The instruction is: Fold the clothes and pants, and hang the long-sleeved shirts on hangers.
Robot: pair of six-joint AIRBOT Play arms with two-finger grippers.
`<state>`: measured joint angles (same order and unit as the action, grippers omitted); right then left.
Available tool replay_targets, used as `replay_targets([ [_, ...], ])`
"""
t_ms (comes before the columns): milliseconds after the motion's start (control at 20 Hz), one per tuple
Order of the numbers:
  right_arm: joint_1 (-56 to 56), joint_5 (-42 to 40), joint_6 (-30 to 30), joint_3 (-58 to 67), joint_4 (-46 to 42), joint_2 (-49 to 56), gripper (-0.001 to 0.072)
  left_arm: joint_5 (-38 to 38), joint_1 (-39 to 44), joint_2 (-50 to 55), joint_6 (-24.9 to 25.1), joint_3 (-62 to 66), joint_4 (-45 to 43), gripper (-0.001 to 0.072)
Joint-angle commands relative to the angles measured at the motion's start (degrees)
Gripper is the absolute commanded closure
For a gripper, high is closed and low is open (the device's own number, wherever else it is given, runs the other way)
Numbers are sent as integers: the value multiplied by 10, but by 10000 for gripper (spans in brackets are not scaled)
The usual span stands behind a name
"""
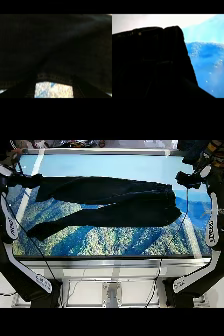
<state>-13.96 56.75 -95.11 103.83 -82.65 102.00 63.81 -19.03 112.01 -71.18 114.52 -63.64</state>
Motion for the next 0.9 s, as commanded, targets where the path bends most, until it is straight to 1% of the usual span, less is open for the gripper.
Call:
replay_targets([
  [0, 0, 97, 55, 19, -16, 2, 369, 86, 2, -2, -30, 0, -94, 208],
  [100, 0, 174, 99, 24, -15, 1, 371, 161, -15, -14, -25, 0, -120, 208],
  [200, 1, 256, 128, 22, -7, 1, 372, 233, -33, -28, -6, 0, -120, 208],
  [300, 5, 296, 139, 12, 25, -4, 372, 285, -47, -47, -4, -7, -120, 208],
  [400, 20, 291, 141, -27, 61, -28, 372, 280, -60, -91, 2, -52, -87, 208],
  [500, 54, 274, 153, -84, 89, -61, 372, 266, -68, -145, 14, -116, -85, 208],
  [600, 103, 244, 153, -149, 103, -89, 372, 253, -78, -206, 18, -198, -83, 208],
  [650, 135, 221, 153, -181, 114, -98, 372, 244, -82, -235, 19, -241, -83, 208],
  [750, 208, 171, 153, -219, 129, -98, 371, 219, -87, -301, 45, -341, -83, 209],
  [800, 247, 134, 149, -228, 121, -98, 372, 201, -90, -331, 48, -386, -83, 208],
  [850, 288, 92, 129, -229, 99, -96, 371, 182, -93, -362, 48, -431, -83, 208],
])
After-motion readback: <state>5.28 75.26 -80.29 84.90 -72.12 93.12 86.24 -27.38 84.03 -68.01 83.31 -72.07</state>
